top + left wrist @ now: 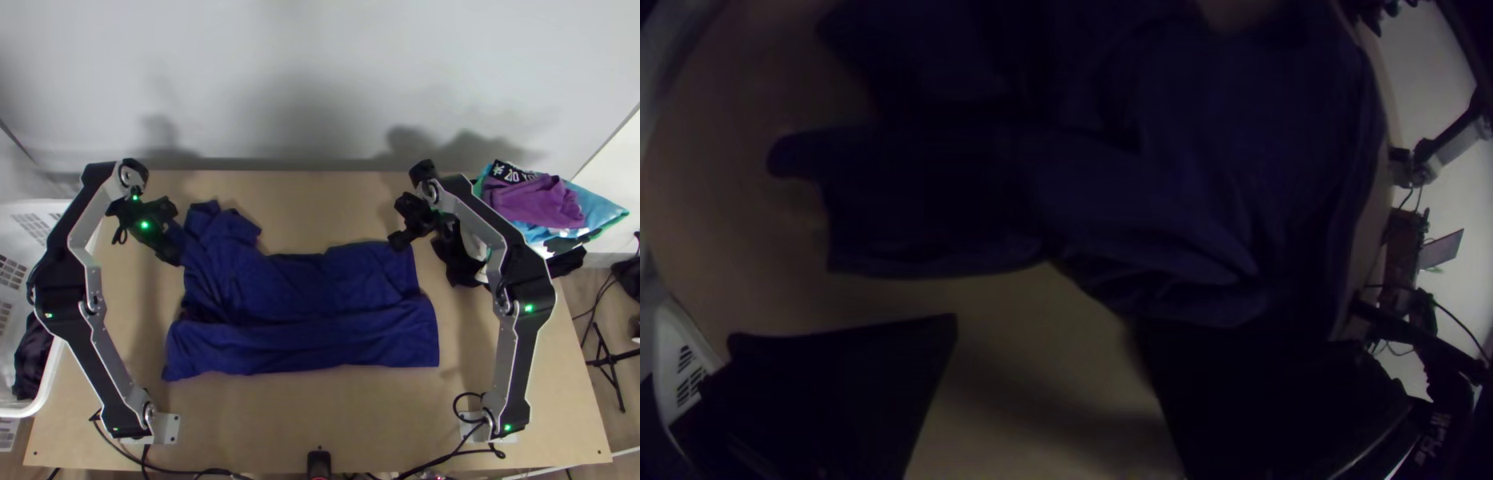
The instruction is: Fold the t-shirt
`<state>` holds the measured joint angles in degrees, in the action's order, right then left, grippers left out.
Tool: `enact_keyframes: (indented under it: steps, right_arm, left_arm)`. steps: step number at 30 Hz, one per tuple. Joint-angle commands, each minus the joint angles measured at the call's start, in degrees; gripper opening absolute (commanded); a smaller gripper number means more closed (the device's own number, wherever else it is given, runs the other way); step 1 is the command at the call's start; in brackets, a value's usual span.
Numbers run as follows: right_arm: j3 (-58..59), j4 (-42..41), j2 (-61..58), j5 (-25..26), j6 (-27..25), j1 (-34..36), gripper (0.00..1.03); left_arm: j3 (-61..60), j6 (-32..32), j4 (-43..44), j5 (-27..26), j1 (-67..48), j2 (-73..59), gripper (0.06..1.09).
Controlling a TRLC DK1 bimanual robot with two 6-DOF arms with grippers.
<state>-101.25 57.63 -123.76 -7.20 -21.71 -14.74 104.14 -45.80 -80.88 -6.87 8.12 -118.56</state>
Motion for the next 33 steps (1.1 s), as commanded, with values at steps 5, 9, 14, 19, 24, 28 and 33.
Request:
enact_keyframes:
  steps: [5, 9, 14, 19, 24, 28, 33]
  right_arm:
    - [0.1, 0.2, -0.8, -0.8, -0.9, -0.2, 0.87]
    - [0.4, 0.4, -0.8, -1.6, -1.0, -0.2, 0.82]
    - [0.2, 0.3, -1.0, -2.8, -1.2, 0.2, 0.78]
    - [-0.2, 0.4, -1.2, -2.8, -1.6, 0.3, 0.75]
    - [-0.3, 0.4, -1.3, -2.9, -1.8, 0.4, 0.75]
    - [-0.4, 0.4, -1.3, -2.9, -1.8, 0.4, 0.75]
    - [-0.9, 0.4, -1.6, -3.0, -1.8, 0.3, 0.75]
  left_arm:
    - [-1.2, 4.7, 0.6, -7.1, -0.2, -1.5, 1.03]
    - [-1.6, 6.0, 0.6, -8.8, 0.0, -2.3, 1.03]
    - [-1.7, 7.5, 0.8, -10.5, -0.3, -2.5, 1.03]
    - [-3.8, 7.7, 1.7, -10.8, -0.5, -2.6, 1.01]
    - [-5.2, 7.0, 2.0, -10.6, 0.7, -1.7, 0.98]
    - [-4.9, 6.5, 2.0, -10.1, 3.2, -1.9, 0.98]
    - [-7.2, 5.4, 2.0, -9.0, 3.2, -1.8, 0.93]
